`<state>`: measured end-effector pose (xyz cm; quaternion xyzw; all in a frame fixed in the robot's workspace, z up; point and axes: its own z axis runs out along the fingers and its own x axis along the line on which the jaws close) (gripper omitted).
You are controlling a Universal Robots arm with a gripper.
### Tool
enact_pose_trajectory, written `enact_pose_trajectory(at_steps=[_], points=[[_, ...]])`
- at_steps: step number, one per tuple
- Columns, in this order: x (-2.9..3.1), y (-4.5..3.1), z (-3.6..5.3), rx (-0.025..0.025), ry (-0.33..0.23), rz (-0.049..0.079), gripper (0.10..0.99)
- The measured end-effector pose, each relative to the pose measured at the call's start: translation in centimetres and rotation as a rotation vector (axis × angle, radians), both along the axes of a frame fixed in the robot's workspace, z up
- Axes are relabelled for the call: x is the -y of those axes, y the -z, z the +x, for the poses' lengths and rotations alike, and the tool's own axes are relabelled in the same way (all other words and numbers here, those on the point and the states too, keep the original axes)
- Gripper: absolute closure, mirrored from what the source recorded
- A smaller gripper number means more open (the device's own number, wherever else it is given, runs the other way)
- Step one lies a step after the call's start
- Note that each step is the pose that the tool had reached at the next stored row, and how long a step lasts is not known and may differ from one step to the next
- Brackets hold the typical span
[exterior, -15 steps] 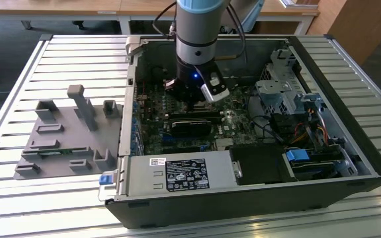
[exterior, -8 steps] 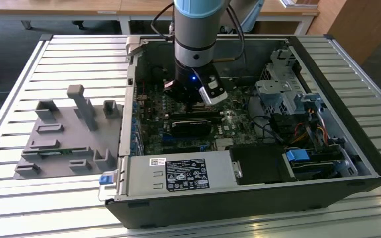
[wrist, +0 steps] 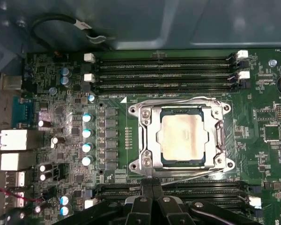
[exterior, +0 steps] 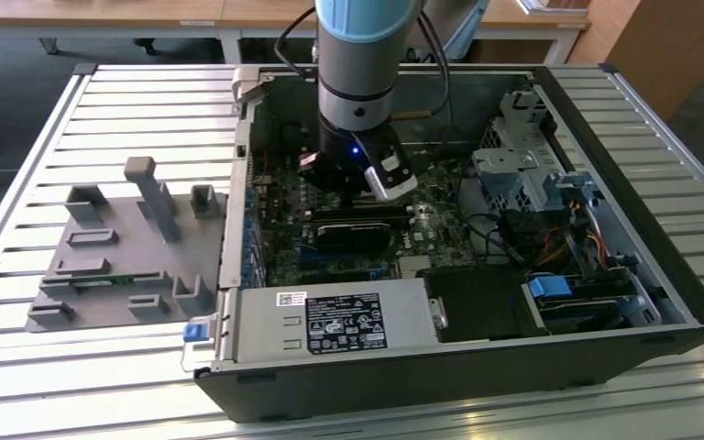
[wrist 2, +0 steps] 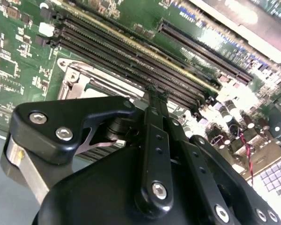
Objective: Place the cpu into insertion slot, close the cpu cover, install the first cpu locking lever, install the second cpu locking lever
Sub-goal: 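Install the second cpu locking lever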
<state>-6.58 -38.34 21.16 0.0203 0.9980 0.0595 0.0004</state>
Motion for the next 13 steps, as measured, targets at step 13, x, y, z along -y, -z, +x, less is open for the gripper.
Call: enact_pose_trajectory(at_steps=[13], points=[[0.38,0.5,-0.44,-0.0001,-0.006,0.024,0.98]])
